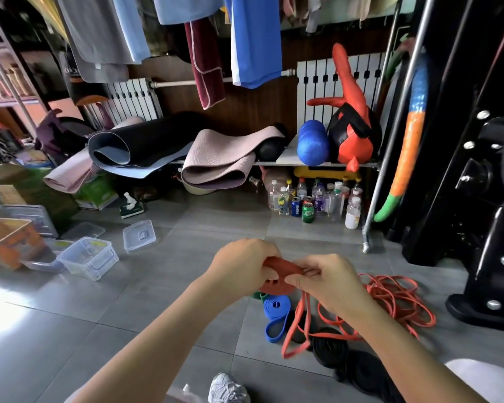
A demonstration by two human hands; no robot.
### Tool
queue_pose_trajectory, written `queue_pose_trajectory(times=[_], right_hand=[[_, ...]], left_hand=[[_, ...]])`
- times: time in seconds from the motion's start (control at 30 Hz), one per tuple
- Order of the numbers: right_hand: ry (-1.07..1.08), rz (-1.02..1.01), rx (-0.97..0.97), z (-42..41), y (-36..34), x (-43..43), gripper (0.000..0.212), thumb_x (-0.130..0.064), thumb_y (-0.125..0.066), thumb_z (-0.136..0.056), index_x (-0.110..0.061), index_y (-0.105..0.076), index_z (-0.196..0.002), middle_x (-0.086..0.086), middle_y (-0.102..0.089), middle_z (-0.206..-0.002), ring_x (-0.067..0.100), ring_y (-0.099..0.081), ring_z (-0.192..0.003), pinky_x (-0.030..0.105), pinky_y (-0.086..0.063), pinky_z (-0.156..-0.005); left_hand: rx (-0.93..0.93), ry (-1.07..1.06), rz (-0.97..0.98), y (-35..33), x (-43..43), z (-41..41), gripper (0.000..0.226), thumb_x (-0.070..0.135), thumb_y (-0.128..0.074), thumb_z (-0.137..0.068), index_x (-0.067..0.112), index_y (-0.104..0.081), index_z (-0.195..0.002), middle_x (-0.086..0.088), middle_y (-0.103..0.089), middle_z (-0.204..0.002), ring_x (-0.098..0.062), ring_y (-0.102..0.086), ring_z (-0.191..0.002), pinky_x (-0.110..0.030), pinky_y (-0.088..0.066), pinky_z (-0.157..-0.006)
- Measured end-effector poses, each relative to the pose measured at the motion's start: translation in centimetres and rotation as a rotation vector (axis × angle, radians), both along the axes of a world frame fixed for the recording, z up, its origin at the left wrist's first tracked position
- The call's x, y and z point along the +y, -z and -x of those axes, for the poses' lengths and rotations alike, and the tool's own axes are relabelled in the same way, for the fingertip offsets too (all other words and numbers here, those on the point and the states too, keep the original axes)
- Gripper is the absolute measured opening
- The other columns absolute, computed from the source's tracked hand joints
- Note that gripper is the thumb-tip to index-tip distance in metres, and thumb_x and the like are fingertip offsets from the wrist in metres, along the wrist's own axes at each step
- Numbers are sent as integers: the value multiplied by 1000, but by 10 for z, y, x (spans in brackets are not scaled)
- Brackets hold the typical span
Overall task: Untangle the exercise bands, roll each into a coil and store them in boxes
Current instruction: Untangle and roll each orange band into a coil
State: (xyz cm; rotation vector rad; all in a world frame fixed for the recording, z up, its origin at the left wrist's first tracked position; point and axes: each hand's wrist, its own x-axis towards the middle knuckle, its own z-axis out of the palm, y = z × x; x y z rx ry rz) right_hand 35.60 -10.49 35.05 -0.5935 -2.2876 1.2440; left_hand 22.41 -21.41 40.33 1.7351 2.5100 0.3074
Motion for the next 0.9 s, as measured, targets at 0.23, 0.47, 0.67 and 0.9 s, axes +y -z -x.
queue_pose_trajectory(times=[0.23,0.47,0.67,0.9], right_hand=[[12,50,88,-9,-5,15,29,-14,-78,-73,-40,-69,-80,-20,-72,-76,-1,-68,-72,11,-51,-70],[1,337,351,-11,-2,15,28,0,-74,-72,-26,-71,-84,-12,-74,-78,4,-70,-76,9,-50,-68],[-41,311,244,-18,-3,16,33,1,-74,-73,-30,-70,-80,-14,-73,-75,3,-70,-72,9,-50,-64],[-102,248,119,-21,2,6,28,0,-73,-76,-26,-72,-87,-12,-74,-79,6,-70,-74,11,-51,-65]], left_hand=[[-644,-129,-429,11,-5,7,23,3,-73,-77,23,-71,-86,9,-72,-78,-10,-68,-76,-24,-53,-70],[-1151,-263,-653,24,-8,-2,20,3,-67,-82,20,-68,-91,2,-75,-84,-14,-70,-79,-32,-58,-72],[-548,-110,-445,30,-10,-9,48,16,-71,-81,35,-48,-119,7,-58,-117,-8,-61,-94,-30,-53,-80],[30,295,-229,23,-13,-10,43,17,-52,-92,39,-53,-128,10,-56,-116,-11,-54,-104,-30,-46,-84]])
